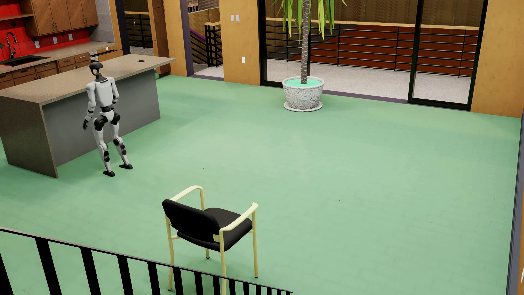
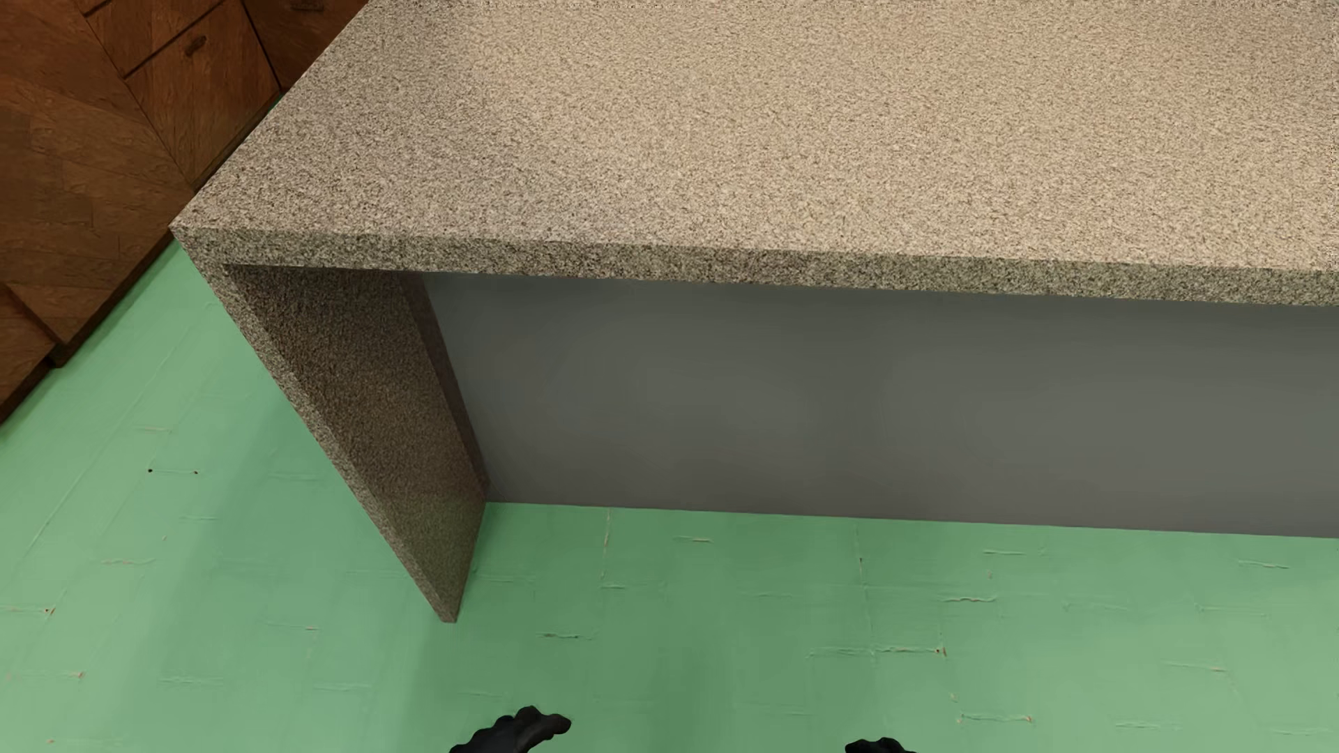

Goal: Go to the counter

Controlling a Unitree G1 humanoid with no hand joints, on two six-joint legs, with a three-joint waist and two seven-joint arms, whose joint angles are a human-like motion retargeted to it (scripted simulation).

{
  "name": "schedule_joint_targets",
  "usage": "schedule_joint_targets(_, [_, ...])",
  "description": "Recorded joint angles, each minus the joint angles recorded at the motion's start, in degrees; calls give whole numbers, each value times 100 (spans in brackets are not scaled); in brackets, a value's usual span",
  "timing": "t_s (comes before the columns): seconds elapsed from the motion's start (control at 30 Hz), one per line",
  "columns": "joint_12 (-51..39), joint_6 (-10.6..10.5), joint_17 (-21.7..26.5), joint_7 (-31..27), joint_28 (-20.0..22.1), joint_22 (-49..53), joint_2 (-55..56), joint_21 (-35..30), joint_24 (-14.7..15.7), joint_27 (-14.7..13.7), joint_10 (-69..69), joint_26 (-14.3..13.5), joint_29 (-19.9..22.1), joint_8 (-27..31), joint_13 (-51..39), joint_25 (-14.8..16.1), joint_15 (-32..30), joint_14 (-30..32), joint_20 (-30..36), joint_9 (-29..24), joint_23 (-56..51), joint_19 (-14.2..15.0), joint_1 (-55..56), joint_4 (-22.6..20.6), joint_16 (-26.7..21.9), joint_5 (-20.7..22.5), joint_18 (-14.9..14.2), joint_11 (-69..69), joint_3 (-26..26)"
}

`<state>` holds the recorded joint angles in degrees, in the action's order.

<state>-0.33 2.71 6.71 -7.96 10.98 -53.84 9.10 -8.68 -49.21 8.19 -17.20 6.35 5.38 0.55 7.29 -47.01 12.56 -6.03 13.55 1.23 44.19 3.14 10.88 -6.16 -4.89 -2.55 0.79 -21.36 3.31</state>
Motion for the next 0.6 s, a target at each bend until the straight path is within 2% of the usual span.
schedule_joint_targets(0.07, [176, -59, -35, 29, 178, -8, -154, -83, 42, 32, 13, 81, -56, 33, -110, -67, -117, -3, -95, 13, 136, -62, -33, 143, 7, 141, -72, 309, 5])
schedule_joint_targets(0.17, [382, -151, -70, 74, 775, -33, -273, -26, -94, -60, 7, 571, 18, 98, -219, -72, -207, -9, -36, 24, 206, -157, -41, 350, 105, 343, -188, 556, -19])
schedule_joint_targets(0.23, [371, -203, -113, 40, 878, -183, -282, 77, -132, -102, -27, 738, 116, 76, -207, -13, -245, -2, 100, 40, 174, -219, 4, 440, 146, 439, -263, 617, -55])
schedule_joint_targets(0.33, [227, -281, -143, -66, 784, -212, -202, 175, -46, -106, -219, 679, 153, -50, -167, 28, -251, 18, 212, 64, 229, -292, 179, 490, 155, 510, -348, 566, -97])
schedule_joint_targets(0.5, [45, -410, -84, -155, 785, 411, -64, 38, 206, 51, -608, 290, 19, -296, -209, -94, -233, 110, 277, 61, 487, -374, 512, 484, 78, 525, -420, 461, -98])
schedule_joint_targets(0.6, [-11, -488, -28, -112, 793, 684, 16, 62, 291, 82, -746, 231, 39, -399, -250, -96, -236, 185, 425, 54, 532, -418, 660, 500, 59, 517, -437, 408, -107])
